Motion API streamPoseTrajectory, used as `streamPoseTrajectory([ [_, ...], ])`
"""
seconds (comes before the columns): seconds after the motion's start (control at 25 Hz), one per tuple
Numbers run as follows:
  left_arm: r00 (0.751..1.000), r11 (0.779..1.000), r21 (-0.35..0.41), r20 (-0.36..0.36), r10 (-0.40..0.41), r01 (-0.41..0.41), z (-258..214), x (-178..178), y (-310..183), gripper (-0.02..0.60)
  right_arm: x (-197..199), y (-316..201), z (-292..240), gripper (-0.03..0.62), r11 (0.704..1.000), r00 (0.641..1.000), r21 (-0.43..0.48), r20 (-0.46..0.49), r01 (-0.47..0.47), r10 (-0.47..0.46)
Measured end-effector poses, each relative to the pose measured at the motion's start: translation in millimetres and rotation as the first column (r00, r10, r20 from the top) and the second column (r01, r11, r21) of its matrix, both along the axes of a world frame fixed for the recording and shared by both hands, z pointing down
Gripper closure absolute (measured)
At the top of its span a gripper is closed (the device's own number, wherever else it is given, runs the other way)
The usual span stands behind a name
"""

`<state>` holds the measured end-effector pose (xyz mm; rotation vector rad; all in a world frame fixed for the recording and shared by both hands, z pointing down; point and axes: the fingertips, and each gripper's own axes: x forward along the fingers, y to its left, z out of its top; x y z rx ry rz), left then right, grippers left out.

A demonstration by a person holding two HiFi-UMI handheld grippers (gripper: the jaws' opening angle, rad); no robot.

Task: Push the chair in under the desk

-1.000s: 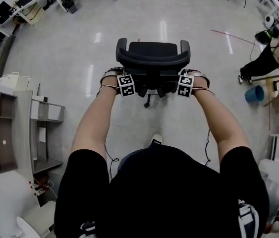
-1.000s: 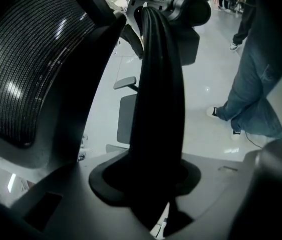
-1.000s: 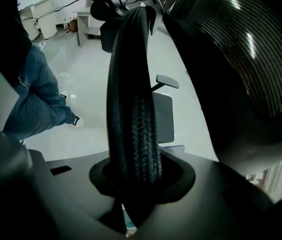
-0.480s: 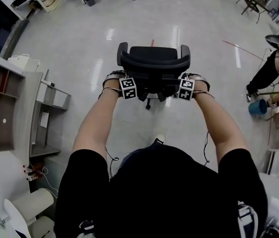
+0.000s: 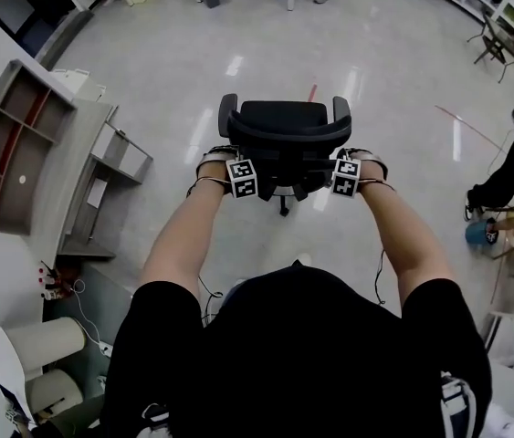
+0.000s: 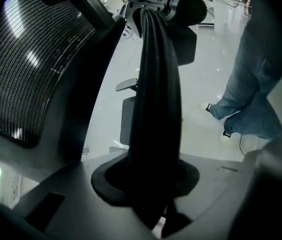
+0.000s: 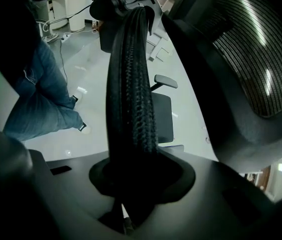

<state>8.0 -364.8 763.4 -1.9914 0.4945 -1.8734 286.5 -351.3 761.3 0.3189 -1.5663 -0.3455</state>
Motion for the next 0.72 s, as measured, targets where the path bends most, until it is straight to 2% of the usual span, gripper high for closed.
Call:
streamPoseTrajectory([
  [0.36,0.991,0.991,-0.001,-0.003,-0.137,0.137,-1,-90,61,0.471,-92,20,1,0.502,0.989,0.989,-0.004,0.002,0.147,-0.147],
  [0.72,0.957,0.957,-0.005,0.001,-0.291,0.291,0,-189,124,0.472,-198,38,2,0.502,0.954,0.954,0.002,0.001,0.301,-0.301],
])
